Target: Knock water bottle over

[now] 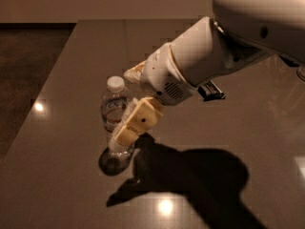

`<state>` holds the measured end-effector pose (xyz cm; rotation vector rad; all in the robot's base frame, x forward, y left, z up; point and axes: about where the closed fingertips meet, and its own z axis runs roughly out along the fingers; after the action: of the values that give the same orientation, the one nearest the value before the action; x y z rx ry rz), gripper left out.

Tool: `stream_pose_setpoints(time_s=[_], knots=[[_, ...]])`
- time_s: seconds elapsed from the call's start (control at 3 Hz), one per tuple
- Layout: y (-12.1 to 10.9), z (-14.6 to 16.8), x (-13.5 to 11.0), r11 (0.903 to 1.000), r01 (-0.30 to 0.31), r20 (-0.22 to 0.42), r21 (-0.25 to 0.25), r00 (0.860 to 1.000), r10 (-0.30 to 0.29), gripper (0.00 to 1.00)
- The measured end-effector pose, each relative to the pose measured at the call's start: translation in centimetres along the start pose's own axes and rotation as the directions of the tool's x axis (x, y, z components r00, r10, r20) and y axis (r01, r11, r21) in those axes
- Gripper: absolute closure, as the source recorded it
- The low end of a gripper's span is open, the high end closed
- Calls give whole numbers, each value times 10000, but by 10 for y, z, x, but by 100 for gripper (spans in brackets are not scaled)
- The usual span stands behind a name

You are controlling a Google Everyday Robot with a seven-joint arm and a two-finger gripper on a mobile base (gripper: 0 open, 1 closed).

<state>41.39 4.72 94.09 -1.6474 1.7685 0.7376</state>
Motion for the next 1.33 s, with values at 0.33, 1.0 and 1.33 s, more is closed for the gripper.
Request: stream_pose_setpoints(time_s=[0.33,1.0,1.33], knots=[[2,13,-8,9996,-15,-182,-295,9998,9,17],[-4,6,-8,9990,-330,-364,-293,9988,319,64],[-20,-20,-3,9989,-401,-1146,260,9925,429,87]])
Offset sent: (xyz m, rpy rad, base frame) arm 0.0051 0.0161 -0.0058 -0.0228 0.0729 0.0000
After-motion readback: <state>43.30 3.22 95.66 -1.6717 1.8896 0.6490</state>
